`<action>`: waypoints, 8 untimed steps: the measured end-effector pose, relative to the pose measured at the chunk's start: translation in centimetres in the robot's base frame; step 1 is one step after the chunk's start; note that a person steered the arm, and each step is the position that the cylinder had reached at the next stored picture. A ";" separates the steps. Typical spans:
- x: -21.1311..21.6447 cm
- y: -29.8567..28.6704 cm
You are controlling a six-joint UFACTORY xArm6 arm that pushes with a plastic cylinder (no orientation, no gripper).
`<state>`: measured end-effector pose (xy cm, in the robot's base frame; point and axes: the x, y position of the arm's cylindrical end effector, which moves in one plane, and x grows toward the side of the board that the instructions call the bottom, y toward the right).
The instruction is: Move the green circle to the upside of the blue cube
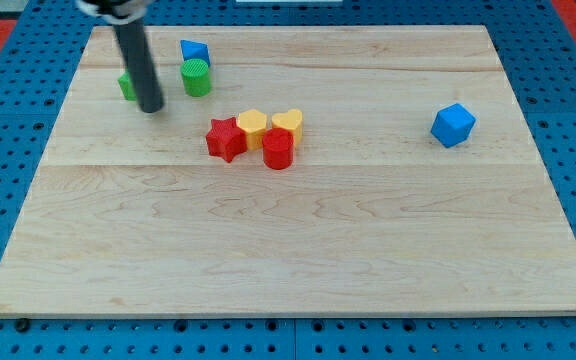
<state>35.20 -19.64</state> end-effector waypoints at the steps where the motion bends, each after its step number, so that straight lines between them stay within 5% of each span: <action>1: -0.6 -5.7; 6: -3.2 8.0; 8: -6.3 4.5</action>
<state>28.87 -15.12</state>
